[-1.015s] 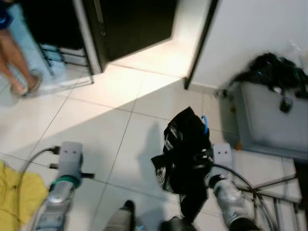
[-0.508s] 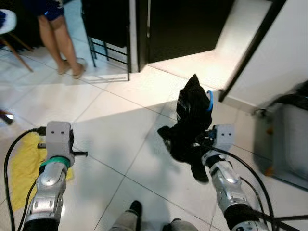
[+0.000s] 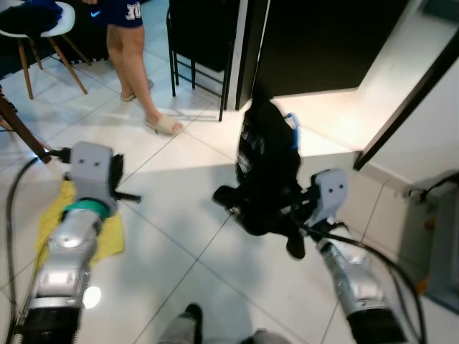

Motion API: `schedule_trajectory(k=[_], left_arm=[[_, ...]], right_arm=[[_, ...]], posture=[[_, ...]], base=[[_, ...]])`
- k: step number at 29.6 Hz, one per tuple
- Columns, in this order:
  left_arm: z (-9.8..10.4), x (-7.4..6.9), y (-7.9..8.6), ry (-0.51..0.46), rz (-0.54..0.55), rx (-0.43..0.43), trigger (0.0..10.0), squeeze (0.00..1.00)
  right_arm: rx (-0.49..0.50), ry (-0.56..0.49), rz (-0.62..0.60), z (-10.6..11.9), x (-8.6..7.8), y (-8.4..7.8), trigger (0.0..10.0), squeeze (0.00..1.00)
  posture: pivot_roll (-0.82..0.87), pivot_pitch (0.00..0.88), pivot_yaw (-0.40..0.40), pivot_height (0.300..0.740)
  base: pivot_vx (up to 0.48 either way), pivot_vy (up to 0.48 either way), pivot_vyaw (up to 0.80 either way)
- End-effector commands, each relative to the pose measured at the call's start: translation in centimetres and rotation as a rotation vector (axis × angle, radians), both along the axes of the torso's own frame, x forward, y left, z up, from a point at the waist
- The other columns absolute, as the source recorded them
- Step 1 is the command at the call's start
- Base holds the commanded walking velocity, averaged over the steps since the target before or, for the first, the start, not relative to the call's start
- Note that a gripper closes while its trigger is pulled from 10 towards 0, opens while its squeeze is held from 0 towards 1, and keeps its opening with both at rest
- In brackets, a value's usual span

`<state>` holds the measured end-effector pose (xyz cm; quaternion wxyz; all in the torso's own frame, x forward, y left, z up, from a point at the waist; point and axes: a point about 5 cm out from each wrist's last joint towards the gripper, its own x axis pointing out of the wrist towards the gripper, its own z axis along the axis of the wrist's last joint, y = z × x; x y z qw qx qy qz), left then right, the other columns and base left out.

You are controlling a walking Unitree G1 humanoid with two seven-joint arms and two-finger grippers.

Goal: Hang hanger

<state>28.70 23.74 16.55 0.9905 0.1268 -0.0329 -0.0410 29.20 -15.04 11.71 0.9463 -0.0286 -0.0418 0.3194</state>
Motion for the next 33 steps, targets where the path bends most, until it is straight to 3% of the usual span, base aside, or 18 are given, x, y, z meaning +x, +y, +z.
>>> schedule_trajectory(k=[1, 6, 9, 11, 15, 16, 17, 18, 21, 24, 33], left_arm=[[0.1, -0.6, -0.2, 0.028, -0.076, 0.019, 10.0, 0.00], [0.6, -2.0, 0.0, 0.070, -0.207, 0.078, 10.0, 0.00], [1.3, -3.3, -1.6, 0.099, -0.388, 0.095, 10.0, 0.00], [1.4, -3.4, -2.5, 0.099, -0.435, 0.094, 10.0, 0.00], [1.5, -3.1, -5.0, 0.091, -0.526, 0.066, 10.0, 0.00], [1.5, -3.1, -5.0, 0.091, -0.526, 0.066, 10.0, 0.00], [1.4, -2.6, -6.1, 0.080, -0.543, 0.046, 10.0, 0.00], [1.4, -2.6, -6.1, 0.080, -0.543, 0.046, 10.0, 0.00], [1.3, -0.5, -8.5, 0.042, -0.567, 0.024, 10.0, 0.00], [2.2, 0.4, -10.0, 0.002, -0.606, 0.014, 10.0, 0.00], [4.3, 0.3, -11.3, -0.079, -0.607, -0.006, 10.0, 0.00]], right_arm=[[-0.035, 0.008, 0.094, 0.4, -0.6, 0.0, 10.0, 0.00], [-0.095, 0.052, 0.244, 0.9, -1.3, -0.3, 10.0, 0.00], [-0.051, 0.061, 0.354, 3.0, -1.3, 0.7, 10.0, 0.00], [-0.014, 0.049, 0.356, 3.7, -1.1, 1.1, 10.0, 0.00], [0.093, 0.032, 0.343, 5.3, -0.7, 1.9, 10.0, 0.00], [0.093, 0.032, 0.343, 5.3, -0.7, 1.9, 10.0, 0.00], [0.128, 0.022, 0.334, 5.7, -0.5, 2.4, 10.0, 0.00], [0.128, 0.022, 0.334, 5.7, -0.5, 2.4, 10.0, 0.00], [0.206, -0.009, 0.257, 6.2, 0.1, 3.6, 10.0, 0.00], [0.244, -0.008, 0.203, 6.1, 0.1, 4.3, 10.0, 0.00], [0.299, 0.028, 0.059, 5.6, 0.3, 3.9, 10.0, 0.00]], posture=[[0.03, 0.081, 0.015, 0.740], [0.04, 0.084, 0.011, 0.740], [0.05, 0.086, 0.002, 0.740], [0.05, 0.086, 0.002, 0.740], [0.05, 0.084, 0.003, 0.740], [0.05, 0.084, 0.003, 0.740], [0.05, 0.084, 0.003, 0.740], [0.05, 0.084, 0.003, 0.740], [0.03, 0.080, 0.007, 0.740], [0.02, 0.084, 0.012, 0.740], [0.01, 0.089, 0.022, 0.740]], base=[[0.000, 0.000, 0.58], [0.000, 0.000, 0.57], [0.000, 0.000, 0.17], [0.000, 0.000, 0.00], [0.000, 0.000, 0.00], [0.000, 0.000, 0.00], [0.000, 0.000, 0.00], [0.000, 0.000, 0.00], [0.000, 0.000, 0.00], [0.000, 0.000, 0.00], [0.000, 0.000, 0.00]])
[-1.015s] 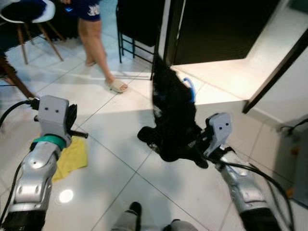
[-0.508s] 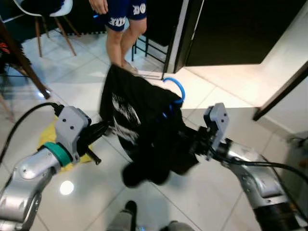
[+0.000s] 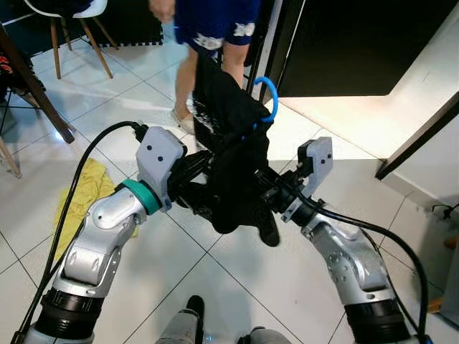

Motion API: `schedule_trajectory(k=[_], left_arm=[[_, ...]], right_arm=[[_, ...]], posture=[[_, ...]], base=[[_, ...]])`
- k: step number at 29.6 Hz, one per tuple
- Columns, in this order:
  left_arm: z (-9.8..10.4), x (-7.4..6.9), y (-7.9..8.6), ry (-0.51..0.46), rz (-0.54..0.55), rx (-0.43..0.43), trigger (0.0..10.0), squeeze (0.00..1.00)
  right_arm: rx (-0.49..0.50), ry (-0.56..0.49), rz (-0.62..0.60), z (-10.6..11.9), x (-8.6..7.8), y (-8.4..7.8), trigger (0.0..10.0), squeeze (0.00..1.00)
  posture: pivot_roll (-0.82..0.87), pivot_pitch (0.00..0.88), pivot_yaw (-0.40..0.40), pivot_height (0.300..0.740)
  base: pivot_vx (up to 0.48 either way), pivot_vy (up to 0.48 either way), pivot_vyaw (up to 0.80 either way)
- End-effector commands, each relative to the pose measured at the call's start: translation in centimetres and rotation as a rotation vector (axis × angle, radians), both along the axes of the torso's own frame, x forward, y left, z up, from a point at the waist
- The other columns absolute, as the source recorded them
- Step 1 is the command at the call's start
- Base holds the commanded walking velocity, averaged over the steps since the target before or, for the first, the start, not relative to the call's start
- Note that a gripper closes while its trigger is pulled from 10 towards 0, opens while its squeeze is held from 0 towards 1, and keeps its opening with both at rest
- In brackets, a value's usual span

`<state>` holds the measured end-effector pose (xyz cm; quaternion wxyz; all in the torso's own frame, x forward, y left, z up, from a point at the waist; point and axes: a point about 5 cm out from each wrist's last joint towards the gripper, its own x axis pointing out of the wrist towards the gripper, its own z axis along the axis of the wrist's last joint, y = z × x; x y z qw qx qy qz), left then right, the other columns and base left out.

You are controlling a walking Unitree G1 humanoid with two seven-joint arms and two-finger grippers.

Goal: Hang hanger

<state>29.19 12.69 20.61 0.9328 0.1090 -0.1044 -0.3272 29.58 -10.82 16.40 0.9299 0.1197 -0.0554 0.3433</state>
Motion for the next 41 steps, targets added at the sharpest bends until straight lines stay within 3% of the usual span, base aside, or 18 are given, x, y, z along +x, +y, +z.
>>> schedule_trajectory(k=[1, 2, 5, 6, 7, 13, 19, 21, 23, 33, 41], left_arm=[[0.3, -0.2, -0.3, -0.012, -0.003, -0.007, 10.0, 0.00], [0.3, -0.2, -0.3, -0.012, -0.003, -0.007, 10.0, 0.00], [0.3, 0.1, 1.4, -0.021, 0.195, -0.068, 10.0, 0.00], [0.3, 0.1, 1.4, -0.021, 0.195, -0.068, 10.0, 0.00], [0.0, 0.2, 2.0, -0.010, 0.260, -0.095, 10.0, 0.00], [-1.4, -0.1, 3.5, 0.047, 0.398, -0.135, 10.0, 0.00], [-1.4, 0.2, 4.4, 0.020, 0.517, -0.172, 10.0, 0.00], [-1.4, 0.3, 4.5, 0.010, 0.538, -0.163, 10.0, 0.00], [-1.4, 0.3, 4.5, 0.008, 0.542, -0.158, 10.0, 0.00], [-1.7, 0.2, 4.3, 0.010, 0.561, -0.137, 10.0, 0.00], [-1.8, 0.3, 4.3, 0.009, 0.572, -0.133, 10.0, 0.00]], right_arm=[[0.013, -0.035, -0.027, 0.8, -0.1, -0.4, 10.0, 0.00], [0.013, -0.035, -0.027, 0.8, -0.1, -0.4, 10.0, 0.00], [-0.023, -0.022, -0.059, 0.0, -0.2, -1.1, 10.0, 0.00], [-0.023, -0.022, -0.059, 0.0, -0.2, -1.1, 10.0, 0.00], [-0.036, -0.016, -0.074, -0.3, -0.1, -1.5, 10.0, 0.00], [-0.037, 0.014, -0.157, -1.1, 0.4, -2.7, 10.0, 0.00], [-0.062, 0.028, -0.199, -1.9, 0.6, -2.6, 10.0, 0.00], [-0.123, 0.018, -0.229, -2.4, 0.6, -2.6, 10.0, 0.00], [-0.124, 0.021, -0.240, -2.6, 0.6, -2.6, 10.0, 0.00], [-0.084, -0.003, -0.263, -2.1, 0.8, -2.5, 10.0, 0.00], [-0.061, -0.006, -0.277, -1.9, 1.0, -2.8, 10.0, 0.00]], posture=[[0.01, 0.089, 0.022, 0.740], [0.01, 0.089, 0.022, 0.740], [0.02, 0.092, 0.015, 0.740], [0.02, 0.092, 0.015, 0.740], [0.02, 0.092, 0.014, 0.740], [0.03, 0.094, 0.004, 0.740], [0.03, 0.092, 0.003, 0.740], [0.03, 0.093, 0.003, 0.740], [0.03, 0.093, 0.003, 0.740], [0.03, 0.093, 0.007, 0.740], [0.03, 0.093, 0.005, 0.740]], base=[[0.000, 0.000, 0.00], [0.000, 0.000, 0.00], [0.000, 0.000, 0.00], [0.000, 0.000, 0.00], [0.000, 0.000, 0.00], [0.000, 0.000, 0.00], [0.116, 0.000, 0.00], [0.465, 0.000, 0.00], [0.472, 0.000, 0.68], [0.470, 0.000, 0.61], [0.396, 0.000, 0.00]])
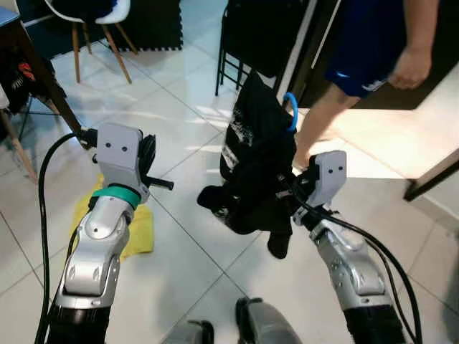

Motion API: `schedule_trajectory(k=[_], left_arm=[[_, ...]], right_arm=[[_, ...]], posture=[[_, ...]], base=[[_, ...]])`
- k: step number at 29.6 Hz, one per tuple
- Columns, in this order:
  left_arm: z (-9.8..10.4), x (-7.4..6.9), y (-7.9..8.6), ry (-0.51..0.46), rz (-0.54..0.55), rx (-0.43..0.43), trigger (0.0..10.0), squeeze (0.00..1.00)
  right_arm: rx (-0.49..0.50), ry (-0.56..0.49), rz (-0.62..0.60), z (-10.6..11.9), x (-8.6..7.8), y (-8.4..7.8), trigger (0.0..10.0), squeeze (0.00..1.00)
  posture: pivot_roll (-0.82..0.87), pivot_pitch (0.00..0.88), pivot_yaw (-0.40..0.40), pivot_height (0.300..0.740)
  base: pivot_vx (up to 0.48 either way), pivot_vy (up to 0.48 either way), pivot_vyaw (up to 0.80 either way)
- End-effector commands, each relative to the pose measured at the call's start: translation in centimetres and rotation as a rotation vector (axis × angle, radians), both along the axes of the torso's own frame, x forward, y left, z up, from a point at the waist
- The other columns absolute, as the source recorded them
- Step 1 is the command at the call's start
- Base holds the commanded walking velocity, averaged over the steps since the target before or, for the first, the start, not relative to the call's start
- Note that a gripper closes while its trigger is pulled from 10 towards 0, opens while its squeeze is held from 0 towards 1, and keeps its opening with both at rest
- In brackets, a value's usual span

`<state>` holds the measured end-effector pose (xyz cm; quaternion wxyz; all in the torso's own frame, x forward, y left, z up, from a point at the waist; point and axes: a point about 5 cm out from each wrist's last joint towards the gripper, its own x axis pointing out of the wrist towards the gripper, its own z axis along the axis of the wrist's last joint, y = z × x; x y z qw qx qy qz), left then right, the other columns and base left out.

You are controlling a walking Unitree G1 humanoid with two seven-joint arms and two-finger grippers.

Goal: Hang hanger

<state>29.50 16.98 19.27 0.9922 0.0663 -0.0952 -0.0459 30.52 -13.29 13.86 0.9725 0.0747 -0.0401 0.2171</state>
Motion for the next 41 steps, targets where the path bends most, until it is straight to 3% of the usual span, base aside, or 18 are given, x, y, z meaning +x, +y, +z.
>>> schedule_trajectory(k=[1, 12, 18, 27, 30, 34, 36, 39, 41], left_arm=[[-0.4, 0.0, 0.0, 0.016, 0.006, 0.010, 10.0, 0.00], [-0.5, 0.1, 0.0, 0.019, 0.010, 0.019, 10.0, 0.00], [-0.8, 0.0, 0.0, 0.041, 0.002, 0.031, 10.0, 0.00], [-0.9, -0.6, -0.1, 0.059, -0.159, 0.072, 10.0, 0.00], [-0.5, -0.8, 0.6, 0.055, -0.235, 0.128, 10.0, 0.00], [-0.5, -0.8, 0.7, 0.054, -0.246, 0.144, 10.0, 0.00], [0.0, -0.9, 0.9, 0.054, -0.368, 0.204, 10.0, 0.00], [0.4, -1.0, 1.1, 0.054, -0.419, 0.219, 10.0, 0.00], [2.2, -0.7, 1.2, 0.018, -0.508, 0.205, 10.0, 0.00]], right_arm=[[0.024, -0.043, -0.009, 0.7, 0.1, -0.3, 10.0, 0.00], [0.024, -0.051, -0.020, 0.6, 0.1, -0.3, 10.0, 0.00], [0.030, -0.051, -0.021, 0.6, 0.1, -0.5, 10.0, 0.00], [0.042, -0.070, -0.009, 0.9, 0.2, -0.4, 10.0, 0.00], [0.083, -0.088, 0.086, 1.9, -0.2, 0.2, 10.0, 0.00], [0.090, -0.092, 0.107, 2.1, -0.3, 0.4, 10.0, 0.00], [0.067, -0.121, 0.310, 3.6, -1.6, 1.5, 10.0, 0.00], [0.046, -0.126, 0.398, 4.0, -2.2, 1.9, 10.0, 0.00], [-0.029, -0.112, 0.554, 4.1, -3.4, 2.4, 10.0, 0.00]], posture=[[0.03, 0.093, 0.005, 0.740], [0.03, 0.094, 0.012, 0.740], [0.04, 0.094, 0.013, 0.740], [0.04, 0.086, 0.013, 0.740], [0.04, 0.078, 0.012, 0.740], [0.04, 0.078, 0.012, 0.740], [0.04, 0.076, 0.007, 0.740], [0.04, 0.075, 0.007, 0.740], [0.03, 0.073, 0.006, 0.740]], base=[[0.315, 0.000, 0.00], [0.391, 0.000, 0.00], [0.000, 0.000, 0.00], [0.000, 0.000, 0.00], [0.000, 0.000, 0.00], [0.000, 0.000, 0.00], [0.000, 0.000, 0.00], [0.000, 0.000, 0.00], [0.000, 0.000, 0.00]])
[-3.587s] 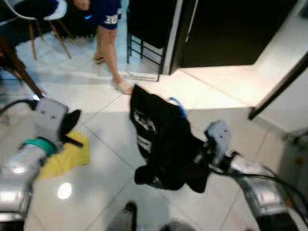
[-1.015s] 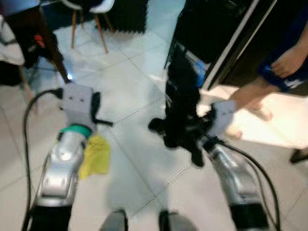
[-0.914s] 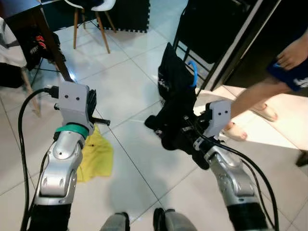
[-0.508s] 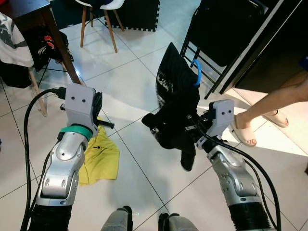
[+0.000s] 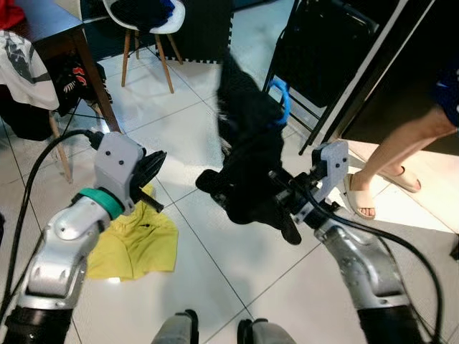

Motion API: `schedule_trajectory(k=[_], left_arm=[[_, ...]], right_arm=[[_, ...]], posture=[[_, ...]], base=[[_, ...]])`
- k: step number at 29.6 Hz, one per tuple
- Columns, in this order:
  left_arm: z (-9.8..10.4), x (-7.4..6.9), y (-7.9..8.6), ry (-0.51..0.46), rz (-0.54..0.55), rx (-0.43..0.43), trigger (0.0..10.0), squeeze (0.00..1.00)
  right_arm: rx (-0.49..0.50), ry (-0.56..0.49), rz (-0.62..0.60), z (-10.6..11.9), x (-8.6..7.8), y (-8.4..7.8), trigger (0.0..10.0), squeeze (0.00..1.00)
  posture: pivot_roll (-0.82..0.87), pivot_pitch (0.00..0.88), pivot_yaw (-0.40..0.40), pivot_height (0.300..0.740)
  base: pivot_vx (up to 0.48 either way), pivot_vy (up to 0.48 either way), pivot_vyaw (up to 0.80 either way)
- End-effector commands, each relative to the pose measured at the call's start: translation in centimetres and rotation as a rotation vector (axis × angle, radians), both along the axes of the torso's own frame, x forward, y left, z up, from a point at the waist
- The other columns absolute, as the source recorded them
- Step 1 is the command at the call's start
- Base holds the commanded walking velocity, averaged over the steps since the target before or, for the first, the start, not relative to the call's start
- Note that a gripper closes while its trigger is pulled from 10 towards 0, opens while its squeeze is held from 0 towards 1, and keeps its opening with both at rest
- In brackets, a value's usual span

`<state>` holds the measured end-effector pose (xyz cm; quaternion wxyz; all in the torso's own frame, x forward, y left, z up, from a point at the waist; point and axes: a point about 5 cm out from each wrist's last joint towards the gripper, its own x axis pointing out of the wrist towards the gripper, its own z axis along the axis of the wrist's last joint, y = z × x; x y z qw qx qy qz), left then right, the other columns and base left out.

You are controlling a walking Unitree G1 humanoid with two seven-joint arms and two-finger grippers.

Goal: Hang hanger

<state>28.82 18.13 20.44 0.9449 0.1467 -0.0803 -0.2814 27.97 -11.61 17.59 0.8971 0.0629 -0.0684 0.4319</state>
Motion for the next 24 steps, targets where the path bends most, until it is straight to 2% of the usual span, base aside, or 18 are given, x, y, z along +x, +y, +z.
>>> schedule_trajectory(k=[1, 3, 4, 5, 6, 8, 12, 13, 14, 15, 18, 20, 24], left_arm=[[1.0, 0.0, 0.1, -0.018, -0.051, -0.015, 10.0, 0.00], [2.7, 0.1, -0.1, -0.046, -0.126, -0.019, 10.0, 0.00], [2.7, 0.1, -0.1, -0.046, -0.126, -0.019, 10.0, 0.00], [3.2, -0.2, -0.6, -0.045, -0.185, -0.009, 10.0, 0.00], [3.2, -0.2, -0.6, -0.045, -0.185, -0.009, 10.0, 0.00], [3.5, -0.6, -1.2, -0.035, -0.259, 0.006, 10.0, 0.00], [3.5, -0.7, -1.4, -0.032, -0.274, 0.009, 10.0, 0.00], [2.6, -0.9, -2.4, 0.004, -0.320, 0.013, 10.0, 0.00], [2.6, -0.9, -2.4, 0.004, -0.320, 0.013, 10.0, 0.00], [1.8, -1.2, -3.3, 0.030, -0.355, 0.011, 10.0, 0.00], [0.9, -1.2, -4.1, 0.044, -0.355, 0.006, 10.0, 0.00], [0.2, -0.8, -3.9, 0.041, -0.299, 0.028, 10.0, 0.00], [-0.1, -0.8, -3.7, 0.054, -0.289, 0.025, 10.0, 0.00]], right_arm=[[-0.014, -0.015, 0.104, 0.3, -0.9, 0.7, 10.0, 0.00], [-0.060, -0.004, 0.201, 0.2, -1.8, 1.1, 10.0, 0.00], [-0.060, -0.004, 0.201, 0.2, -1.8, 1.1, 10.0, 0.00], [-0.059, -0.002, 0.244, 0.4, -2.2, 1.4, 10.0, 0.00], [-0.059, -0.002, 0.244, 0.4, -2.2, 1.4, 10.0, 0.00], [-0.054, -0.003, 0.285, 0.8, -2.6, 1.8, 10.0, 0.00], [-0.053, -0.004, 0.292, 0.9, -2.6, 1.8, 10.0, 0.00], [-0.037, -0.016, 0.280, 1.4, -2.2, 2.2, 10.0, 0.00], [-0.037, -0.016, 0.280, 1.4, -2.2, 2.2, 10.0, 0.00], [-0.027, -0.030, 0.250, 1.9, -1.6, 2.6, 10.0, 0.00], [-0.010, -0.043, 0.197, 2.4, -0.7, 3.1, 10.0, 0.00], [0.008, -0.039, 0.200, 2.6, -0.8, 3.3, 10.0, 0.00], [0.010, -0.036, 0.209, 2.7, -1.0, 3.4, 10.0, 0.00]], posture=[[0.03, 0.073, 0.006, 0.740], [0.03, 0.074, 0.004, 0.740], [0.03, 0.074, 0.004, 0.740], [0.02, 0.074, 0.003, 0.740], [0.02, 0.074, 0.003, 0.740], [0.02, 0.073, 0.003, 0.740], [0.03, 0.073, 0.003, 0.740], [0.03, 0.069, 0.001, 0.740], [0.03, 0.069, 0.001, 0.740], [0.02, 0.069, 0.006, 0.740], [0.02, 0.073, 0.004, 0.740], [0.03, 0.074, 0.000, 0.740], [0.02, 0.074, 0.001, 0.740]], base=[[0.000, 0.000, 0.00], [0.000, 0.000, 0.00], [0.000, 0.000, 0.00], [0.000, 0.000, 0.00], [0.000, 0.000, 0.00], [0.000, 0.000, 0.00], [0.000, 0.000, 0.00], [0.000, 0.000, 0.00], [0.000, 0.000, 0.00], [0.000, 0.000, 0.00], [0.000, 0.000, 0.00], [0.000, 0.000, 0.00], [0.000, 0.000, 0.00]])
